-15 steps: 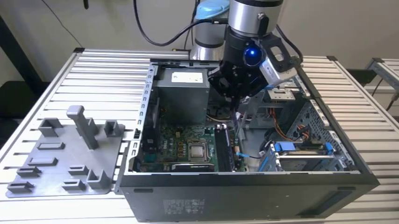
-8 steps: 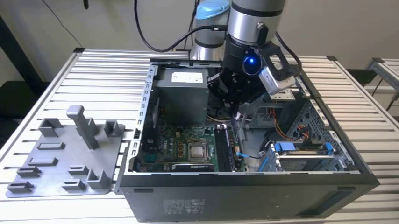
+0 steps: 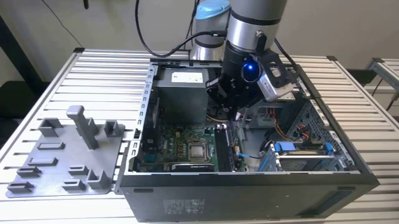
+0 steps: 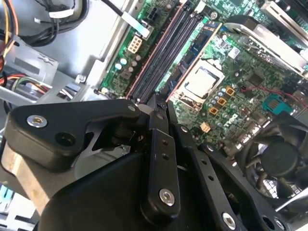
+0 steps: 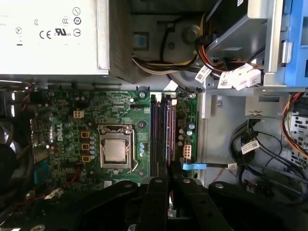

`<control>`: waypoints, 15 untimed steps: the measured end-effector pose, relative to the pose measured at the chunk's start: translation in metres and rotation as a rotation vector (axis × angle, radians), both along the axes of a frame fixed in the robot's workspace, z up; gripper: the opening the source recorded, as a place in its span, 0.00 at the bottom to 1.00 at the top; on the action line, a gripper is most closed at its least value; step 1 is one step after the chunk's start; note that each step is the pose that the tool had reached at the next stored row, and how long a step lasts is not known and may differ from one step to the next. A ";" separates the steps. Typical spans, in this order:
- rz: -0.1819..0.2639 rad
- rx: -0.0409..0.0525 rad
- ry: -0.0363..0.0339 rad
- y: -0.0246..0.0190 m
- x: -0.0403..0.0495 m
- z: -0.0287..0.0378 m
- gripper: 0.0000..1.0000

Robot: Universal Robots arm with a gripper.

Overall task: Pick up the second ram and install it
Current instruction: 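Insert the second ram into the second slot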

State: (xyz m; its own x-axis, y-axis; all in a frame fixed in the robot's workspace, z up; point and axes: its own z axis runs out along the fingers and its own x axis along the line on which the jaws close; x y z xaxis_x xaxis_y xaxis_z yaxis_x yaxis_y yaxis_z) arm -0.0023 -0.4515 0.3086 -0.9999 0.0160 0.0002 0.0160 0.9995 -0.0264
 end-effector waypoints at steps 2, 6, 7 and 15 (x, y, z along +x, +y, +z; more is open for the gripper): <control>0.000 0.0006 0.0124 -0.0006 0.0000 -0.0008 0.14; 0.001 0.0009 0.0227 -0.0012 -0.0001 -0.0038 0.14; 0.001 0.0008 0.0240 -0.0013 0.0000 -0.0052 0.14; 0.003 0.0011 0.0287 -0.0031 -0.0001 -0.0169 0.14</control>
